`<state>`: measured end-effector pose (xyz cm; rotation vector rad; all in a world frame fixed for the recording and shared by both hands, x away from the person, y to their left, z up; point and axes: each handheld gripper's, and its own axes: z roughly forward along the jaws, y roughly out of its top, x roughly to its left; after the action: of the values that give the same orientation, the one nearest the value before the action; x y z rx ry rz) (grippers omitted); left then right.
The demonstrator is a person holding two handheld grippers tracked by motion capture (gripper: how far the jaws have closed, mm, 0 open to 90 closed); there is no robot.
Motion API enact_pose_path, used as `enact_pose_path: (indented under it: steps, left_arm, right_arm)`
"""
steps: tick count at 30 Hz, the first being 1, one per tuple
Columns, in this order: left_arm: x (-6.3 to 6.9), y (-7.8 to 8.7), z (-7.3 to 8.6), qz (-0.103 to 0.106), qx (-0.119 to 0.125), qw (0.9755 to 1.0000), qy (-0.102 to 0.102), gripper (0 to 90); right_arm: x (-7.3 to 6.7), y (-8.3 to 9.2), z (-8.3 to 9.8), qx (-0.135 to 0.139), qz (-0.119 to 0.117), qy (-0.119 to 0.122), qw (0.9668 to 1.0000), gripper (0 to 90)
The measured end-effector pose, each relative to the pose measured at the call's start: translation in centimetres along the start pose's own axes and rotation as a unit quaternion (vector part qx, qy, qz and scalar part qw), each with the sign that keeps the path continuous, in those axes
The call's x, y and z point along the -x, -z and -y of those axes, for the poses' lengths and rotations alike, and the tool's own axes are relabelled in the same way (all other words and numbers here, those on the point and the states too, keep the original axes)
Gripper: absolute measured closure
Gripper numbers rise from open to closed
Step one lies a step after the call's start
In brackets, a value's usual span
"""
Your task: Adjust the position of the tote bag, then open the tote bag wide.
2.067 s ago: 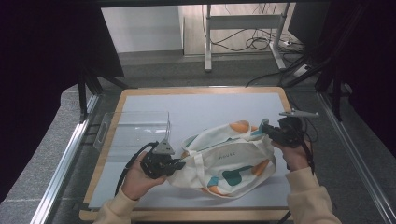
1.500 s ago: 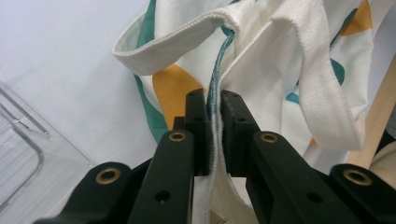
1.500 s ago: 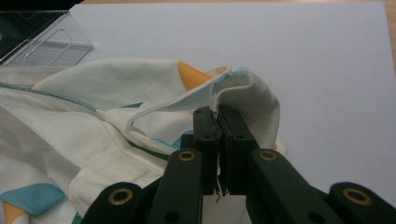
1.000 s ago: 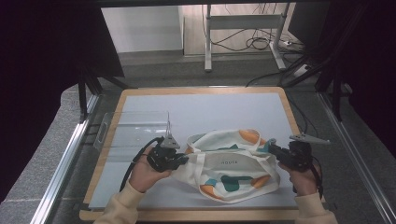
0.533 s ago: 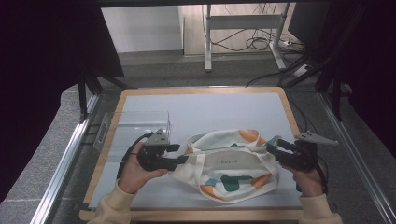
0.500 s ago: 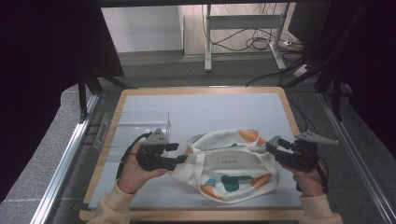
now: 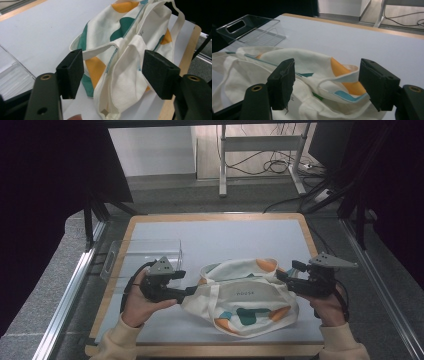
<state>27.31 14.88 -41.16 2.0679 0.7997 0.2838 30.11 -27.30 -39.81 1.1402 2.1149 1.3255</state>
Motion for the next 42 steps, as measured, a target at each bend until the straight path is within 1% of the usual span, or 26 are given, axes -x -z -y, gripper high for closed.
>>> enact_pose_path:
  steps: [4, 9, 11, 15, 18, 22, 27, 29, 31, 32, 37, 39, 42]
  left_arm:
    - [-0.1, -0.1, -0.3, -0.005, -0.001, 1.0000, -0.001, 29.7]
    - [-0.2, -0.2, -0.5, -0.007, -0.001, 1.0000, 0.000, 28.9]
    - [-0.2, -0.3, -0.5, -0.005, -0.003, 1.0000, 0.002, 28.5]
    - [-0.4, -0.4, -0.6, -0.002, -0.005, 1.0000, 0.004, 27.8]
    - [-0.5, -0.5, -0.9, -0.005, -0.005, 1.0000, 0.001, 27.3]
    - [-0.5, -0.6, -1.3, -0.009, 0.009, 0.9999, -0.004, 27.3]
    - [-0.4, -0.9, -1.8, -0.003, 0.010, 0.9999, -0.012, 28.8]
    - [-0.4, -1.2, -2.1, -0.001, 0.010, 0.9999, -0.012, 29.4]
    - [-0.4, -1.8, -2.5, -0.008, 0.007, 0.9999, -0.011, 29.8]
    - [-0.4, -1.9, -2.7, -0.008, 0.006, 0.9999, -0.011, 30.4]
    - [-0.6, -2.9, -3.7, 0.001, 0.002, 0.9998, -0.019, 31.7]
    - [-0.7, -3.2, -3.9, 0.006, -0.002, 0.9998, -0.018, 32.1]
    - [-0.7, -3.9, -4.1, 0.008, -0.010, 0.9996, -0.024, 32.7]
  right_arm:
    - [-0.7, 0.1, -0.3, 0.000, -0.008, 0.009, 0.9999, 28.7]
    - [-1.5, -0.5, -0.5, -0.003, -0.011, 0.016, 0.9998, 28.6]
    - [-1.9, -0.7, -0.6, -0.003, -0.017, 0.017, 0.9997, 28.6]
    - [-2.8, -1.3, -1.2, -0.003, -0.033, 0.031, 0.9990, 28.6]
    - [-3.3, -1.9, -1.6, -0.007, -0.046, 0.042, 0.9980, 28.6]
    - [-3.8, -2.4, -1.6, -0.016, -0.057, 0.054, 0.9968, 28.6]
    - [-4.0, -2.6, -1.4, -0.021, -0.065, 0.059, 0.9959, 29.4]
    - [-4.2, -2.6, -1.5, -0.019, -0.071, 0.063, 0.9953, 29.7]
    - [-4.4, -2.6, -1.5, -0.019, -0.077, 0.066, 0.9947, 29.8]
    - [-4.5, -2.7, -1.5, -0.021, -0.080, 0.067, 0.9943, 29.9]
    - [-4.8, -3.1, -1.4, -0.027, -0.084, 0.072, 0.9935, 29.9]
    - [-5.0, -3.1, -1.4, -0.028, -0.084, 0.072, 0.9934, 30.0]
    - [-5.0, -3.0, -1.3, -0.027, -0.085, 0.072, 0.9935, 30.2]
